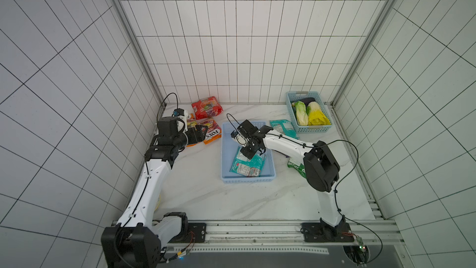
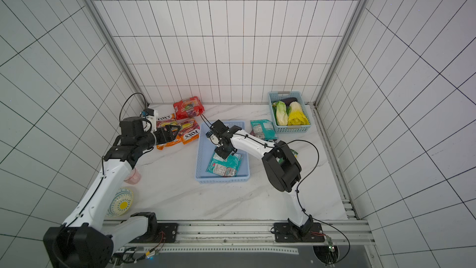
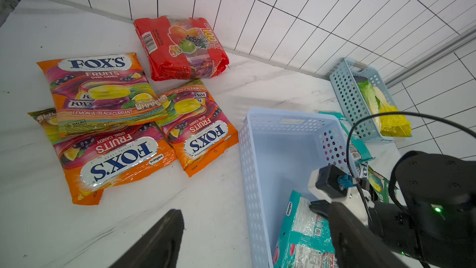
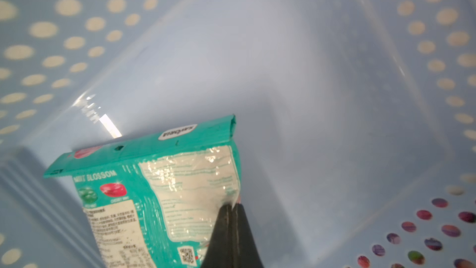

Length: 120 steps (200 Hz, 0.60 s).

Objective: Put the candies in the basket
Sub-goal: Adjust the candy in the basket.

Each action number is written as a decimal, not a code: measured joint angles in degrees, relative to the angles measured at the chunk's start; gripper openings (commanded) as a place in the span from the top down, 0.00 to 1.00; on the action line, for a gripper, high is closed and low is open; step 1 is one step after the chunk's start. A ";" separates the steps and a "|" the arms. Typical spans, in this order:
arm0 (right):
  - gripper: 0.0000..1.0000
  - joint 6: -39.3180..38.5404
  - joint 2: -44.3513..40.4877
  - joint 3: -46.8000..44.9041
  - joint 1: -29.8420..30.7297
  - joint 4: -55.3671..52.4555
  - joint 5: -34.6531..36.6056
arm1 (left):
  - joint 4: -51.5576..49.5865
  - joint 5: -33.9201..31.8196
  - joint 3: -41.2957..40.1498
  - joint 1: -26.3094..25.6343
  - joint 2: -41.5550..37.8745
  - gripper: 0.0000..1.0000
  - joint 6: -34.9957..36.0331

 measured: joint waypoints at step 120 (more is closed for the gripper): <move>1.00 -3.15 3.74 0.76 2.62 3.19 -2.45 | -0.48 -1.81 0.28 0.76 -0.02 0.14 -0.02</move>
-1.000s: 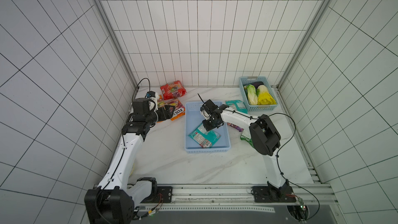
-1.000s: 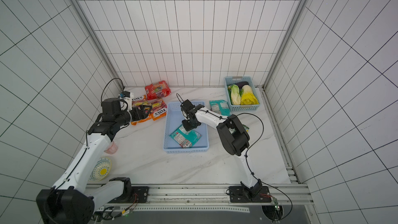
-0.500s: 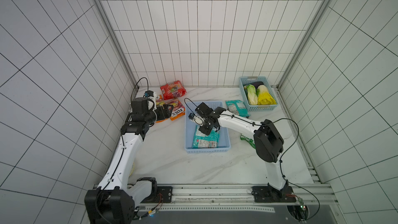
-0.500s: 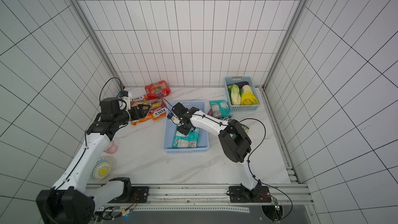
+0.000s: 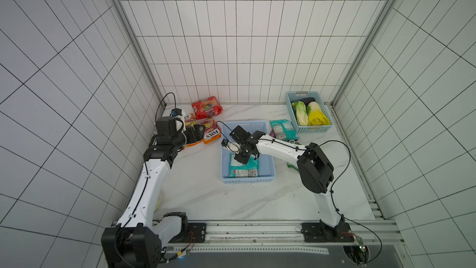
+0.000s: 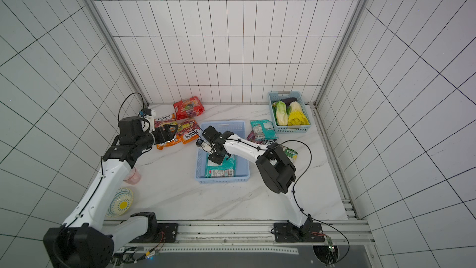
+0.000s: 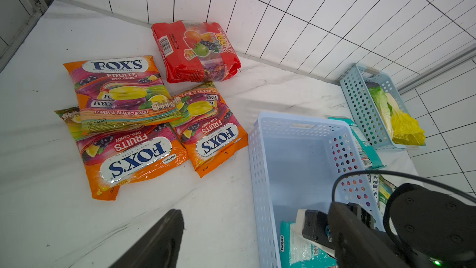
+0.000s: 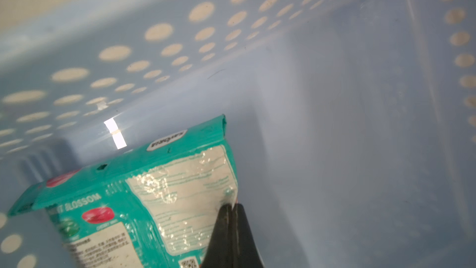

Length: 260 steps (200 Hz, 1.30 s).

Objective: Put the candies in the basket
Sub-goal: Adjust the candy in the basket, then pick up the candy at the center of the board.

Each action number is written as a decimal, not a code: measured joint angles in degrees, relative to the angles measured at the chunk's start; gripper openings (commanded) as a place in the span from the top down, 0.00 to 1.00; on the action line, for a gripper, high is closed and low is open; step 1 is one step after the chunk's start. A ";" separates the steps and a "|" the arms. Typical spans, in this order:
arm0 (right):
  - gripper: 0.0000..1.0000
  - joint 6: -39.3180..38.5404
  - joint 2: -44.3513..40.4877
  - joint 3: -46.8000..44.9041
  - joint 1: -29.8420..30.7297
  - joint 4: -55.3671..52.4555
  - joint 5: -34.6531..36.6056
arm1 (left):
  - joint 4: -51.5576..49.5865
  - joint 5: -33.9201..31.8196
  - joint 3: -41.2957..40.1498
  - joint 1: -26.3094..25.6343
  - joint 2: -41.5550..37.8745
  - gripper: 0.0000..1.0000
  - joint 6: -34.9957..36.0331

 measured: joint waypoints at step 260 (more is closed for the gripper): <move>0.18 34.86 -30.99 -20.55 -12.35 11.63 9.25 | -0.59 -0.22 0.24 0.00 0.26 0.03 1.03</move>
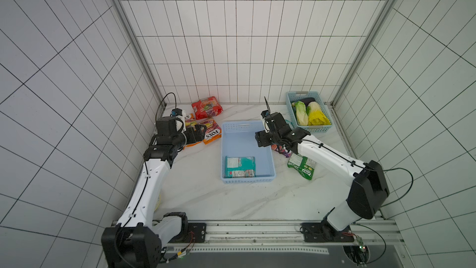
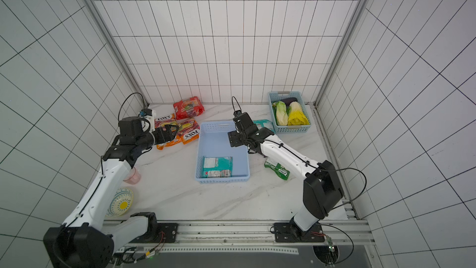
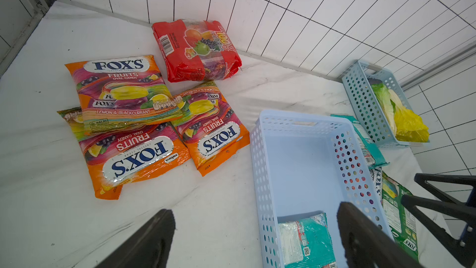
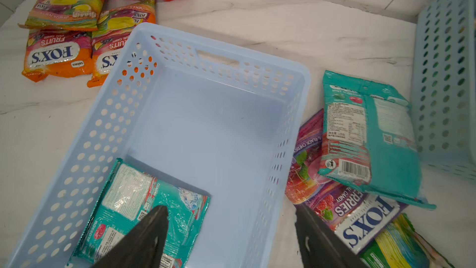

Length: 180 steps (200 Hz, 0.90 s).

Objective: Put the candies in the basket
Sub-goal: Pick up the candy at the center of the board.

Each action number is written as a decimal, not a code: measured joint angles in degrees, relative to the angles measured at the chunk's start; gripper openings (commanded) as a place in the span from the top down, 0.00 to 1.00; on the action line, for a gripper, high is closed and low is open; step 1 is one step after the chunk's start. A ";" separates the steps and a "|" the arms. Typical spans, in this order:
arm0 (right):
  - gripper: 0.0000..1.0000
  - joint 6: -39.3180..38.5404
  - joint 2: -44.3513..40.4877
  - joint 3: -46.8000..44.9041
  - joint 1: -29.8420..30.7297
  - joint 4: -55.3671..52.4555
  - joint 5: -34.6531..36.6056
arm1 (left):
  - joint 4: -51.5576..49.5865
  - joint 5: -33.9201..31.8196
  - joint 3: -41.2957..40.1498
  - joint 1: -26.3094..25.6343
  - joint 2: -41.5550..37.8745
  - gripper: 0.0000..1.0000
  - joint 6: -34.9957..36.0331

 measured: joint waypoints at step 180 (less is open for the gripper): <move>0.27 33.75 -0.81 -18.03 -18.84 17.40 -3.37 | -0.33 -0.66 0.59 0.00 0.11 0.02 0.92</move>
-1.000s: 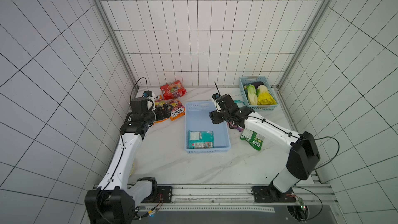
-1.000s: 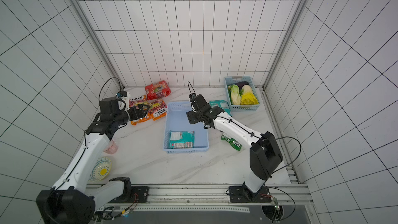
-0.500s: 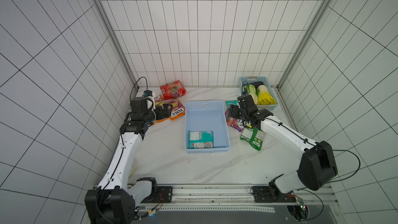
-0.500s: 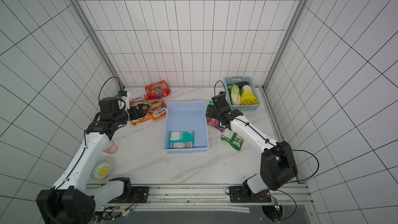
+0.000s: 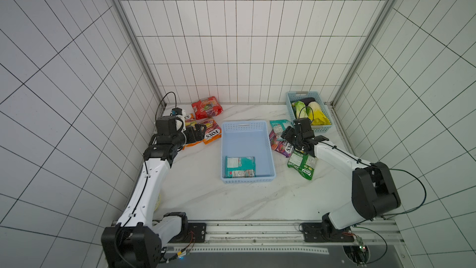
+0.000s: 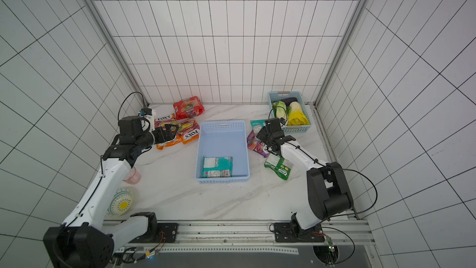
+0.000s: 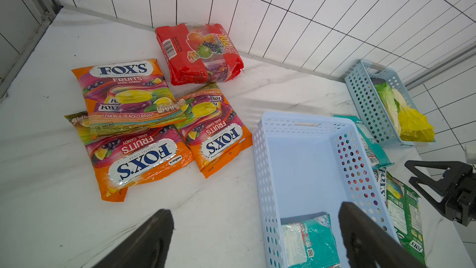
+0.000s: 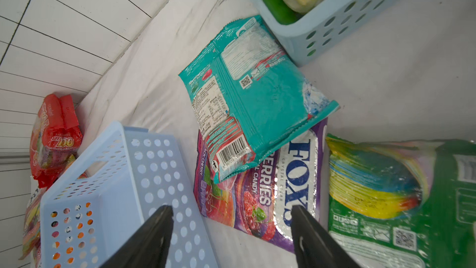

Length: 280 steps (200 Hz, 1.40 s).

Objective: Put the candies in the basket
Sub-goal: Pick up the candy at the center of the board.

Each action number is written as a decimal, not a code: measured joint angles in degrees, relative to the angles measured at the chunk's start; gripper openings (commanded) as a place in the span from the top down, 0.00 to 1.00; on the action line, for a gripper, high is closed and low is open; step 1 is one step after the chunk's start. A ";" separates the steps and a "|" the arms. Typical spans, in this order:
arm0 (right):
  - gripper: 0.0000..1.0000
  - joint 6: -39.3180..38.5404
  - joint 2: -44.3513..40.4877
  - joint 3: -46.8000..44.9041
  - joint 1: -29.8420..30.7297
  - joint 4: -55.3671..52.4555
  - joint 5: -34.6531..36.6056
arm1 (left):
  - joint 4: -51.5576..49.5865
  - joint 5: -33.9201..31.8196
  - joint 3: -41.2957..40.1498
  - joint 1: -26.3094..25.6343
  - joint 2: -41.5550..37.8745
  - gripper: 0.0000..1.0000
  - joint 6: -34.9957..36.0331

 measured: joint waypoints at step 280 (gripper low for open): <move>1.00 5.55 10.93 1.90 -8.98 13.92 -12.83 | -0.85 -0.44 0.26 0.00 0.07 0.02 0.22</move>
